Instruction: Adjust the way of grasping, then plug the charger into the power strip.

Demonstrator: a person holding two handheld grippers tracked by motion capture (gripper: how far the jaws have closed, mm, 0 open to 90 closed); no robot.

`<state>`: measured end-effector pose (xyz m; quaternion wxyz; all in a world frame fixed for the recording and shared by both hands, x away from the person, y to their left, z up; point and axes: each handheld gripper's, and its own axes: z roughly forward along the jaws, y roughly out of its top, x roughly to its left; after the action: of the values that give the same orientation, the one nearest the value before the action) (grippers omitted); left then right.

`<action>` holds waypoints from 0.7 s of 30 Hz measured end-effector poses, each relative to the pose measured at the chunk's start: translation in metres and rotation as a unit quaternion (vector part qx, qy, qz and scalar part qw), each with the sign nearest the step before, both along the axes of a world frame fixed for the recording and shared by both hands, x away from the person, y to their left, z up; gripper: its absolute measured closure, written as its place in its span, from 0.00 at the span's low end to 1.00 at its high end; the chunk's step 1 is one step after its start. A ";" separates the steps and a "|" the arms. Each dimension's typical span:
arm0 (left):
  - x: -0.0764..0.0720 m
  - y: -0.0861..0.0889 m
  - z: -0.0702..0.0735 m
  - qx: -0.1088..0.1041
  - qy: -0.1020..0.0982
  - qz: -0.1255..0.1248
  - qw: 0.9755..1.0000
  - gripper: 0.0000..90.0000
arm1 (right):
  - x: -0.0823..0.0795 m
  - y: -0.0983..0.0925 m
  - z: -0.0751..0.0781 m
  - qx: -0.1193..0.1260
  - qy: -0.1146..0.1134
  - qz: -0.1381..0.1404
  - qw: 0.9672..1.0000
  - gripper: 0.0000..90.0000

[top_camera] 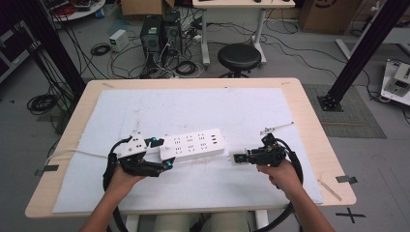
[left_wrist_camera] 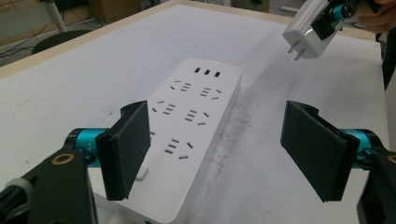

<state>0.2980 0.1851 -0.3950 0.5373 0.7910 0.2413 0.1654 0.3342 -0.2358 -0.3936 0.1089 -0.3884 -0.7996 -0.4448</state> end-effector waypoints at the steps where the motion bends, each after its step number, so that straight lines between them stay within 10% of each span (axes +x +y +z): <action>1: 0.000 0.001 0.000 -0.001 0.000 0.000 1.000 0.27 | 0.000 -0.002 0.001 -0.002 -0.001 -0.002 1.000 0.70; 21: -0.005 0.024 0.003 -0.007 0.001 0.029 1.000 0.27 | 0.009 -0.028 0.029 -0.112 -0.055 0.023 0.992 0.70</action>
<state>0.2932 0.2089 -0.3916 0.5377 0.7799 0.2657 0.1788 0.3432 -0.2639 -0.3642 0.0305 -0.3541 -0.8582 -0.3703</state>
